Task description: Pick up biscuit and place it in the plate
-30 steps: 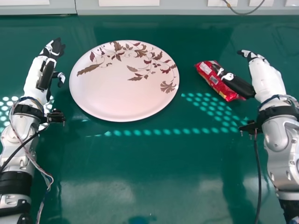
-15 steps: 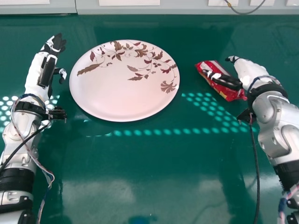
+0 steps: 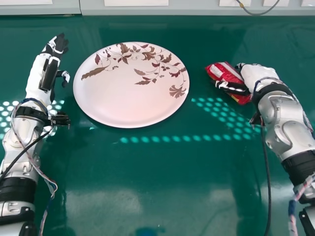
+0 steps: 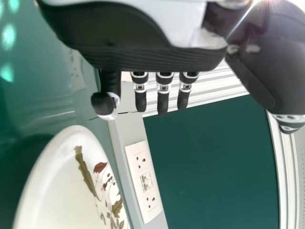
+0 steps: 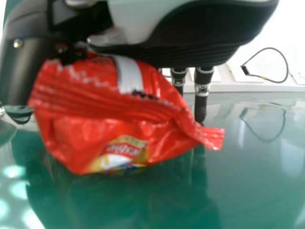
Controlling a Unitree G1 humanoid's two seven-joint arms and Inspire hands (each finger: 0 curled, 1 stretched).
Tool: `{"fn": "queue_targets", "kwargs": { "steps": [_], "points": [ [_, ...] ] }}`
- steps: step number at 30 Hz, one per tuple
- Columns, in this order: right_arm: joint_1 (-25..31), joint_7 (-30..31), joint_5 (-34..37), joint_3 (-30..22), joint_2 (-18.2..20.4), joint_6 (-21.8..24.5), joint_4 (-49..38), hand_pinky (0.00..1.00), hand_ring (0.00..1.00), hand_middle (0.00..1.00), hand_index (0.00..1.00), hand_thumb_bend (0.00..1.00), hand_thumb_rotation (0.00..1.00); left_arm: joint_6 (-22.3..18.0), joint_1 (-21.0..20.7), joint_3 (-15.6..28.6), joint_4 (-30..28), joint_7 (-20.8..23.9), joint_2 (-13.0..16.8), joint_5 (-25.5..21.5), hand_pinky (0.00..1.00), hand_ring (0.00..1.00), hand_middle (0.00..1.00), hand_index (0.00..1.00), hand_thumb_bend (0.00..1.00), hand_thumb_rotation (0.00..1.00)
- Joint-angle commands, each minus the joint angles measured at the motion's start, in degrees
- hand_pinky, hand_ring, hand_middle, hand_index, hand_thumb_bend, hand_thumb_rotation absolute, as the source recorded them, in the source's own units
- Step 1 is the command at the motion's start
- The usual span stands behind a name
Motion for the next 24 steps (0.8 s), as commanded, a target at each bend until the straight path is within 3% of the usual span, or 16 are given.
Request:
{"fn": "queue_targets", "kwargs": {
  "steps": [1,11,16,21,23,24],
  "points": [
    [0.9,1.2,-0.5,1.5,-0.9,-0.4,1.6,0.77,0.85,0.94,0.94,1.00,0.70,-0.9,1.1,-0.1,-0.9,0.3,-0.1,0.4,0.00,1.00,1.00,1.00,1.00,1.00],
    [0.1,5.7,-4.4,5.1,-2.3,0.4,2.1,0.78,0.87,0.95,0.95,1.00,0.55,-0.3,1.6,0.2,-3.4,0.7,0.1,0.5,0.00,1.00,1.00,1.00,1.00,1.00],
    [-0.7,8.6,-9.6,9.2,-5.3,-1.6,1.7,0.75,0.85,0.92,0.91,1.00,0.45,0.9,2.3,0.5,-5.9,0.6,-0.1,-0.1,0.00,1.00,1.00,1.00,1.00,1.00],
    [-1.2,9.7,-14.6,13.1,-8.3,-4.9,2.1,0.61,0.73,0.81,0.82,1.00,0.34,1.9,3.1,0.7,-8.9,0.7,-0.7,-0.9,0.00,1.00,1.00,1.00,1.00,1.00],
    [-1.7,7.8,-15.7,14.2,-9.1,-7.2,3.9,0.53,0.62,0.70,0.68,1.00,0.23,2.3,3.4,0.9,-9.6,0.8,-1.0,-1.1,0.00,1.00,0.99,1.00,1.00,1.00],
    [-1.8,6.0,-16.2,14.5,-9.3,-8.0,4.9,0.49,0.57,0.66,0.62,0.97,0.13,2.3,3.5,0.9,-9.8,0.9,-1.1,-1.1,0.00,1.00,0.99,1.00,1.00,1.00]
  ]
}}
